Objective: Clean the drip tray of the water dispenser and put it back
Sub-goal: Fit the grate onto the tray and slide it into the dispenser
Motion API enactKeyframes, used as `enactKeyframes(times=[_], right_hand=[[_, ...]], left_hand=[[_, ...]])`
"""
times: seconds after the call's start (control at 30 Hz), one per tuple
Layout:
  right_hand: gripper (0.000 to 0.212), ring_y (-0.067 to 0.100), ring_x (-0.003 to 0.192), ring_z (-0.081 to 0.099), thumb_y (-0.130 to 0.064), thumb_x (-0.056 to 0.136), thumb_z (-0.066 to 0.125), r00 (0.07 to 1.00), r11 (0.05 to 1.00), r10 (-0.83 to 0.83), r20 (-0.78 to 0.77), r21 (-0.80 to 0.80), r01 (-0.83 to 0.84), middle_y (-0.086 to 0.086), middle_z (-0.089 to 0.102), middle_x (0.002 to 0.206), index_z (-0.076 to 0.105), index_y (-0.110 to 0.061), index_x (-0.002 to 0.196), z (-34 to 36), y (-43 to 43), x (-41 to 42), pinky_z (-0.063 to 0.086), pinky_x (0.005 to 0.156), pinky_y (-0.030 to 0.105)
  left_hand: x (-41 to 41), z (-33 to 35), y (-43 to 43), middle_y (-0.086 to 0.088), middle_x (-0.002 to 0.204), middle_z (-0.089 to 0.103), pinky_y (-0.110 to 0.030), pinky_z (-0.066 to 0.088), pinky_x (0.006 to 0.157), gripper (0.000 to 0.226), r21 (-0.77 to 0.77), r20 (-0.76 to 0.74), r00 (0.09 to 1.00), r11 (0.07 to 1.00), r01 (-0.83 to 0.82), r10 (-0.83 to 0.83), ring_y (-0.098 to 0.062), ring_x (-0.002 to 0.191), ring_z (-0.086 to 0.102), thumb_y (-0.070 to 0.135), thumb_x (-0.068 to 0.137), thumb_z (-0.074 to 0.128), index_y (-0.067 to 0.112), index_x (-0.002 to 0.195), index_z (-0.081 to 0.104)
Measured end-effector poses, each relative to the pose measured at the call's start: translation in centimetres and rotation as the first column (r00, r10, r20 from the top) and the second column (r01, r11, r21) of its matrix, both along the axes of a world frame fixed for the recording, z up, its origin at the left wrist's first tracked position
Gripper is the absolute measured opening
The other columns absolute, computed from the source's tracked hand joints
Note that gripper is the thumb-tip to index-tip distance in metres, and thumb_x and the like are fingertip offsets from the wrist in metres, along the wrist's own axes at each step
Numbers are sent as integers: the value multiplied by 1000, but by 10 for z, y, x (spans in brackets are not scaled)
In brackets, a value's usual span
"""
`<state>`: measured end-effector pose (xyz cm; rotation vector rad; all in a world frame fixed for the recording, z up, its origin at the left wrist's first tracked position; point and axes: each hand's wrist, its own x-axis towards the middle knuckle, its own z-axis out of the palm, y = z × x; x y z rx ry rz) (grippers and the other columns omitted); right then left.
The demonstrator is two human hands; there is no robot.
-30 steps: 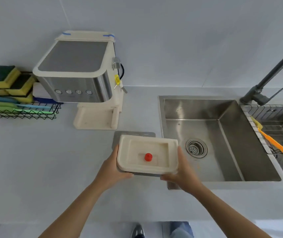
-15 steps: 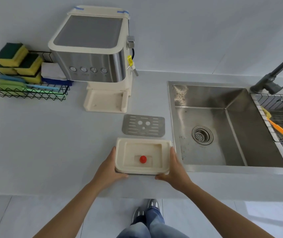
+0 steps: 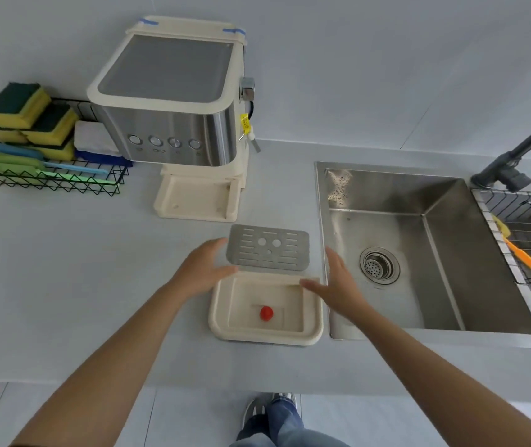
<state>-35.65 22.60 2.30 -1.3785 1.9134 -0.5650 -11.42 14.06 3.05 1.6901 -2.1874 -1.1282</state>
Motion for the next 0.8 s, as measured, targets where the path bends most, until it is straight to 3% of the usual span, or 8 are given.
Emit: enactKeyframes(times=[0.07,0.2,0.33,0.47,0.63,0.8], right_hand=[[85,24,140,22,-28,80,68,995,998,54,-78,36,-51,8,21,153,16,-9,144,2,-25,-5,21,113,37],[89,26,140,21,-25,77,72,966,983,176,-190,89,-161,9,24,153,16,-12,145,-1,-62,-12,21,114,39],[96,29,139,21,-29,71,76,903,939,324,-284,215,-269,9,25,151,16,-12,144,-10,-80,-16,23,112,43],[92,29,132,27,-36,63,80,860,908,395,-323,279,-313,9,33,143,29,-12,136,-17,-92,-18,27,109,42],[91,28,125,31,-40,60,82,808,881,451,-380,333,-336,8,34,135,32,-11,130,-20,-103,-17,29,106,40],[92,26,122,32,-41,58,82,794,874,460,-398,361,-326,8,35,131,31,-9,128,-22,-107,-15,31,104,37]], left_hand=[[-13,4,-18,-8,149,32,-32,26,107,70,-40,31,997,997,69,-68,-23,134,32,24,81,66,14,140,31],[-34,-2,-47,-6,145,36,-38,35,101,73,-47,215,955,975,217,-203,-24,129,37,25,76,69,16,138,32],[-45,-15,-60,-6,142,37,-38,37,99,84,10,402,863,943,331,-307,-25,128,36,27,70,74,15,139,27],[-53,-26,-67,-6,145,28,-40,38,101,96,40,542,753,907,420,-373,-27,130,31,31,66,77,12,140,20],[-58,-28,-77,-9,141,30,-40,39,99,102,49,592,710,896,441,-382,-27,131,28,36,59,80,11,139,21],[-59,-27,-82,-7,127,37,-37,43,87,92,69,550,755,920,385,-357,-24,118,40,35,51,85,9,125,36]])
